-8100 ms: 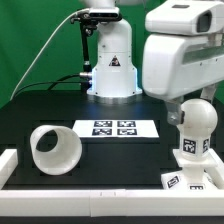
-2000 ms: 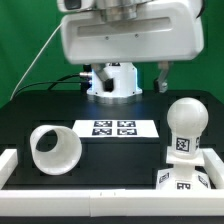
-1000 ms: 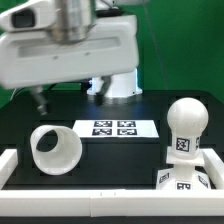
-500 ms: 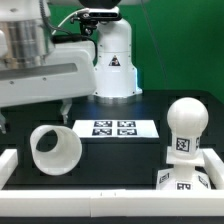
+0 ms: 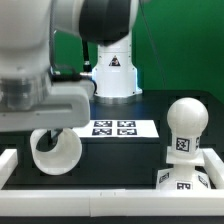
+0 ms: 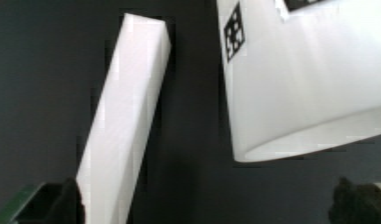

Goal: Assemble lamp

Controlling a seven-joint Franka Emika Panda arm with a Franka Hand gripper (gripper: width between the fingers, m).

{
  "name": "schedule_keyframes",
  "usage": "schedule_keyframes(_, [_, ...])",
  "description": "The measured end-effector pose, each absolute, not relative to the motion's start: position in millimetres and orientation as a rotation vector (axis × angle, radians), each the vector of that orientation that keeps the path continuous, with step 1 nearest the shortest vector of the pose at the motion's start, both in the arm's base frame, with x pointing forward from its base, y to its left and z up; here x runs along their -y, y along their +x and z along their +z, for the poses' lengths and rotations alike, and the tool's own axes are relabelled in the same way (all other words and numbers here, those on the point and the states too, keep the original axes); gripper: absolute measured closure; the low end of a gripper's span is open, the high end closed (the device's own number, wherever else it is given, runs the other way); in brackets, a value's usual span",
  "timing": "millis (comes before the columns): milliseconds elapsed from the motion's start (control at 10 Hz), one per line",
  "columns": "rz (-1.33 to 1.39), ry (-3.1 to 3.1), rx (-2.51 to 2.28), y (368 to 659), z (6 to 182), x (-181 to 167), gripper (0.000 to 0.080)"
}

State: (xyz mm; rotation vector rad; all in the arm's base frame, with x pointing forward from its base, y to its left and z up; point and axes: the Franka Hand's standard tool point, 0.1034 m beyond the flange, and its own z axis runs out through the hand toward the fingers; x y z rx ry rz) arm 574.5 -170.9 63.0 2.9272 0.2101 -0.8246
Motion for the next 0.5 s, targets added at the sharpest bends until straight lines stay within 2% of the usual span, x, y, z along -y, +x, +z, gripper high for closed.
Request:
schedule_keyframes(100, [-1.006,2.885,-0.136,564,59.7,172,0.0101])
schedule_keyframes(200, [-1.072,2.857,-0.138,568,57.6,172,0.0101])
schedule_keyframes(400, [-1.268,2.788,-0.118,556,55.7,169,0.0101])
schedule_keyframes(500, [-1.262,2.782,-0.119,559,49.9,173,0.0101])
